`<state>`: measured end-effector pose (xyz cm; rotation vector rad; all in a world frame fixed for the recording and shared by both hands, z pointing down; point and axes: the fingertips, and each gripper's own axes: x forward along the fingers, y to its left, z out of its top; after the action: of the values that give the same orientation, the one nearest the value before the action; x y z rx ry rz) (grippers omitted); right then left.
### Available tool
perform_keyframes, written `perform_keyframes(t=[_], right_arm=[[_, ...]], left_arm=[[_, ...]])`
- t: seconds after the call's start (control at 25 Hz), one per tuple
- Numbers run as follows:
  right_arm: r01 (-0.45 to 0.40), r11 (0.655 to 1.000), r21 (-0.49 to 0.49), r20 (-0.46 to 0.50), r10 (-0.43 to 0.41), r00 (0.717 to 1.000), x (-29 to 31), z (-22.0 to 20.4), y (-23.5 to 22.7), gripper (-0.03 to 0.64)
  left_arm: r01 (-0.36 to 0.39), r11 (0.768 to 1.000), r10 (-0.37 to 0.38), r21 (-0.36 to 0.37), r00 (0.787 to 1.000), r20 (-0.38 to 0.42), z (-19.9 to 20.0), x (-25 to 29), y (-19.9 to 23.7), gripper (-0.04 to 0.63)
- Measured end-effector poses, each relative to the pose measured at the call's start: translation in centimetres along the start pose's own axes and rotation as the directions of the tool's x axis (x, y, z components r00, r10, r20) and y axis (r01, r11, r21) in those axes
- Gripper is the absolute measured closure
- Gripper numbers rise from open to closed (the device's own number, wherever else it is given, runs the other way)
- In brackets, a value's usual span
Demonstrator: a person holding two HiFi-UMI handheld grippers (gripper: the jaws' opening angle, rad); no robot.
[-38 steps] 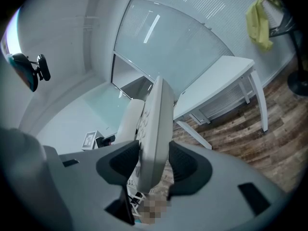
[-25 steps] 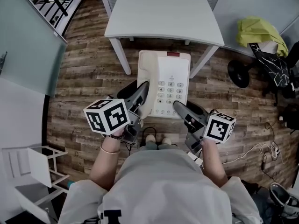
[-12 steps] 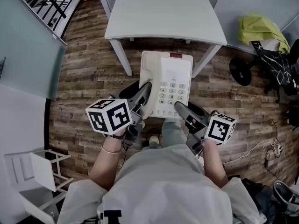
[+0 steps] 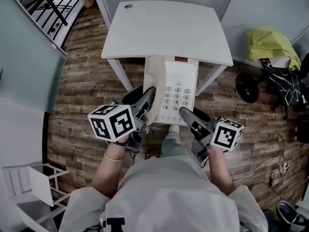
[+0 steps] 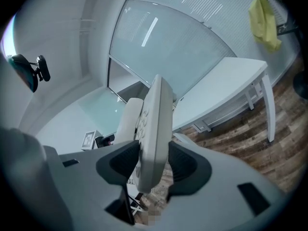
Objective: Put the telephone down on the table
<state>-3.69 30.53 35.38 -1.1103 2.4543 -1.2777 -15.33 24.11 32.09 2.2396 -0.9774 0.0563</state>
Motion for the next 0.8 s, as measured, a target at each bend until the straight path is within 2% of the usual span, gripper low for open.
perform_keyframes(t=[0.48,0.8], right_arm=[[-0.036,0.999,-0.036,-0.060,0.034,0.998,4.7,11.6,-7.8,0.411],[-0.047,0.997,-0.054,-0.078,0.042,0.996,5.9,16.8,-11.2,0.411]], left_arm=[[-0.036,0.999,0.039,-0.032,0.997,0.070,6.4,11.8,2.3,0.434],[-0.043,0.998,0.046,-0.035,0.994,0.101,9.1,17.0,2.5,0.434]])
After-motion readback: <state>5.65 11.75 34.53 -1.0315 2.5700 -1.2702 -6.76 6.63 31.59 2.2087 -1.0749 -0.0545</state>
